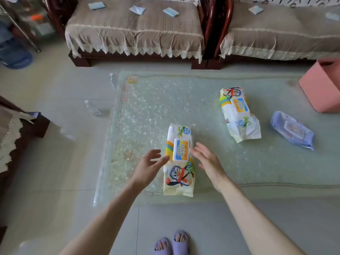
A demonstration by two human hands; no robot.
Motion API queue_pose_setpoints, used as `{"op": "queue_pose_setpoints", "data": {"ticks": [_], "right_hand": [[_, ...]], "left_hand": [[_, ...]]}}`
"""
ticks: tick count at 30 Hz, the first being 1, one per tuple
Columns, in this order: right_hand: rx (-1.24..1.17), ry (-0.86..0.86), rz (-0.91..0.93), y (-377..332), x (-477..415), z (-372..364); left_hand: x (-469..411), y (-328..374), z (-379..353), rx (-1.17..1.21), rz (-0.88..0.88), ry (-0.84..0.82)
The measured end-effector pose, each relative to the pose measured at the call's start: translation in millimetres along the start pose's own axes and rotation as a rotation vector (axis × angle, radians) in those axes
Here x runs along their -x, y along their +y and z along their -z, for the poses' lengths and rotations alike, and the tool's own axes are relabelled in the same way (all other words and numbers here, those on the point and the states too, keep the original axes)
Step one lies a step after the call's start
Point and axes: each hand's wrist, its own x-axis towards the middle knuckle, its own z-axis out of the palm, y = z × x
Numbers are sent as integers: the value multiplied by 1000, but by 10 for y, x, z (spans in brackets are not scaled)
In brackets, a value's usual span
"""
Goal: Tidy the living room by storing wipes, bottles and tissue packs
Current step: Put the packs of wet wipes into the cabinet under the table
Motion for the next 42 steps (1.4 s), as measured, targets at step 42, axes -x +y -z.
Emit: {"op": "queue_pose_setpoints", "data": {"ticks": [42], "right_hand": [[-168, 152, -89, 994, -945, 58]], "left_hand": [[-679, -684, -439, 434, 212, -222]]}}
